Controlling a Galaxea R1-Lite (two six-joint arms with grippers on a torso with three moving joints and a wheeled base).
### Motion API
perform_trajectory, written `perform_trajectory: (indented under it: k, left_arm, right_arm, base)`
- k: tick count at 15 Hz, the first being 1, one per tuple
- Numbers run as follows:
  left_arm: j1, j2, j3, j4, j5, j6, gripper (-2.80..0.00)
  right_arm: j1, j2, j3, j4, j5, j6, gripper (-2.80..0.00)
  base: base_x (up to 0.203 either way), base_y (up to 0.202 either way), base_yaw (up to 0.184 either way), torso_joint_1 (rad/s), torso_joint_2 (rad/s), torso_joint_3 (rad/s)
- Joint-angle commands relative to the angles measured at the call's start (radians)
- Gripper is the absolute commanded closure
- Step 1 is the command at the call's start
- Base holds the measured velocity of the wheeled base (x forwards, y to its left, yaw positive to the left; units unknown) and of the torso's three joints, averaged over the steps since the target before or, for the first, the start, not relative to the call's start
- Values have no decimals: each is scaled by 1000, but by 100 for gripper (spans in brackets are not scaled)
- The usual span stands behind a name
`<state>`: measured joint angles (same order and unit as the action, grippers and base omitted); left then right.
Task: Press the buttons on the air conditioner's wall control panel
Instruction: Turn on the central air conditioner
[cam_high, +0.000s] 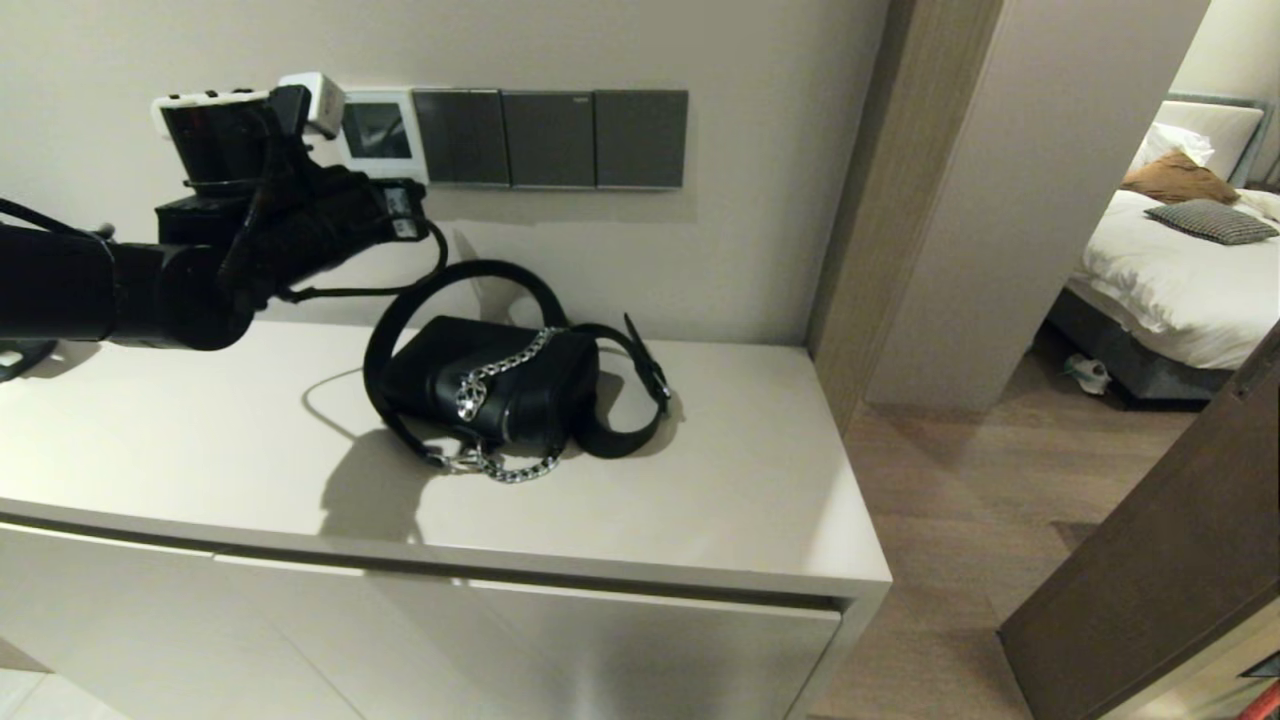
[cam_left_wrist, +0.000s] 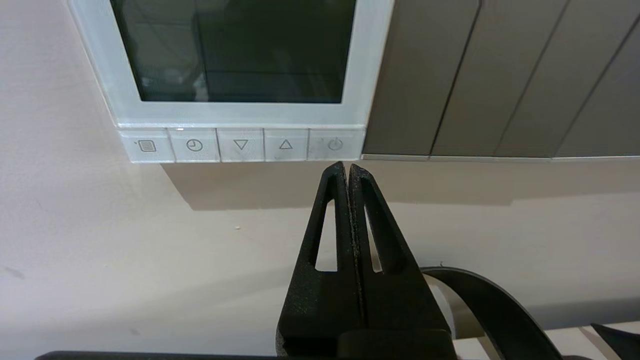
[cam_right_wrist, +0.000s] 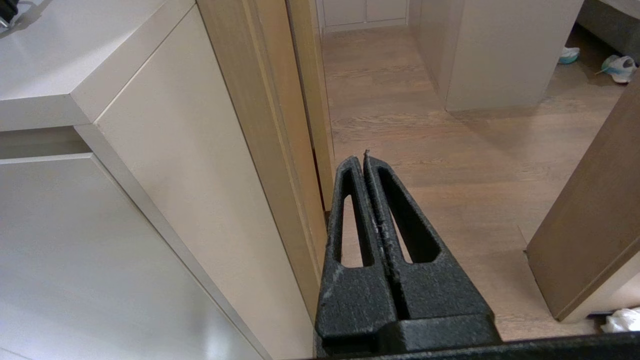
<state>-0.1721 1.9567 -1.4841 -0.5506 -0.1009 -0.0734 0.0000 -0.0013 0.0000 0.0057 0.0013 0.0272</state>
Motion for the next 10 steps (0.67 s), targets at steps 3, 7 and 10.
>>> perform_trajectory:
  k: [3, 7, 10]
  left_arm:
    - [0, 22, -15, -4, 0, 7, 0]
    - [0, 21, -35, -5, 4, 6, 0]
    - [3, 10, -33, -5, 4, 6, 0]
  right_arm:
    - [0, 1, 2, 0, 0, 0, 0]
    - [-1, 1, 2, 0, 0, 0, 0]
    - [0, 1, 2, 0, 0, 0, 0]
  base:
    - [0, 0, 0, 0, 0, 0]
    - [0, 0, 0, 0, 0, 0]
    - [0, 0, 0, 0, 0, 0]
